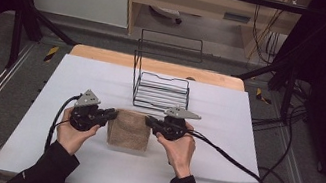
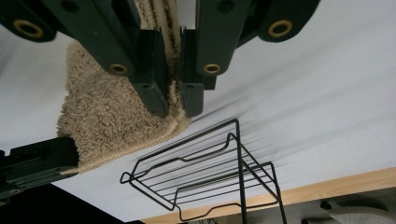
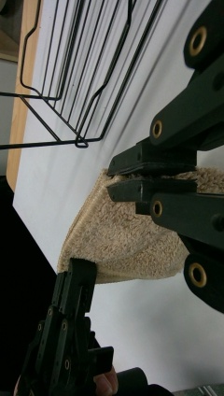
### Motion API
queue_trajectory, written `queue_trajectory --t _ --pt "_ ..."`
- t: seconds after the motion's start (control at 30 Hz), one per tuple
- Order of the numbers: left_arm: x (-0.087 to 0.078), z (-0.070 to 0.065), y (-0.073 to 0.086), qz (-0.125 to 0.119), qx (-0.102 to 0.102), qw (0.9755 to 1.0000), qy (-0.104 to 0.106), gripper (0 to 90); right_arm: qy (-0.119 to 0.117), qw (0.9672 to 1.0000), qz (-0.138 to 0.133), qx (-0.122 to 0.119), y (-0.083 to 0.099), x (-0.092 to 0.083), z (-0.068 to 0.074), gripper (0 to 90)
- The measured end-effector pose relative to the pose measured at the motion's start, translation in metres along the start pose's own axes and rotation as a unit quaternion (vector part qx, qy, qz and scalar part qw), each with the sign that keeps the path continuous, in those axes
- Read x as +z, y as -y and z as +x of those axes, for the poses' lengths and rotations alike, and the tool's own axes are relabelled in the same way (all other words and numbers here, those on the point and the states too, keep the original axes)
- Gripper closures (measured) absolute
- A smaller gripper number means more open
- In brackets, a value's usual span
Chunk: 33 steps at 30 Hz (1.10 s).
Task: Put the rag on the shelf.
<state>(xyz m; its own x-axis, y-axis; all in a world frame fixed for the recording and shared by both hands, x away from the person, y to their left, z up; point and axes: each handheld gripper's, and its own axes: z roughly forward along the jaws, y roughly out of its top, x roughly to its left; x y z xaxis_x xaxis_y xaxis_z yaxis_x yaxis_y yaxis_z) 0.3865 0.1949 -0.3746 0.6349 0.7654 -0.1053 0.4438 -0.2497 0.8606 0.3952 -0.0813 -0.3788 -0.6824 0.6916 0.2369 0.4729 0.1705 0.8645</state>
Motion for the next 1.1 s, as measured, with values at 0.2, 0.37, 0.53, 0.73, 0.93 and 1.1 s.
queue_trajectory --t 0.2,0.37,0.53,0.73,0.93,1.1 --pt "-0.001 -0.003 -0.005 -0.011 0.002 0.9999 0.005 81.7 -0.001 0.9999 -0.013 -0.007 -0.003 -0.006 0.000 86.8" --pt "-0.002 -0.006 -0.011 -0.022 0.003 0.9997 0.008 81.7 0.001 0.9997 -0.021 -0.008 -0.007 -0.012 -0.001 86.8" --pt "-0.004 -0.008 -0.017 -0.034 0.007 0.9993 0.012 81.7 0.001 0.9994 -0.032 -0.010 -0.012 -0.019 -0.002 86.8" --pt "-0.004 -0.011 -0.025 -0.050 0.012 0.9986 0.011 81.7 0.002 0.9988 -0.047 -0.015 -0.016 -0.026 -0.003 86.8" --pt "-0.005 -0.013 -0.033 -0.062 0.017 0.9978 0.017 81.7 0.003 0.9980 -0.059 -0.020 -0.021 -0.033 -0.005 86.8" --pt "-0.005 -0.016 -0.041 -0.069 0.022 0.9972 0.020 81.7 0.003 0.9974 -0.070 -0.018 -0.026 -0.039 -0.006 86.8"
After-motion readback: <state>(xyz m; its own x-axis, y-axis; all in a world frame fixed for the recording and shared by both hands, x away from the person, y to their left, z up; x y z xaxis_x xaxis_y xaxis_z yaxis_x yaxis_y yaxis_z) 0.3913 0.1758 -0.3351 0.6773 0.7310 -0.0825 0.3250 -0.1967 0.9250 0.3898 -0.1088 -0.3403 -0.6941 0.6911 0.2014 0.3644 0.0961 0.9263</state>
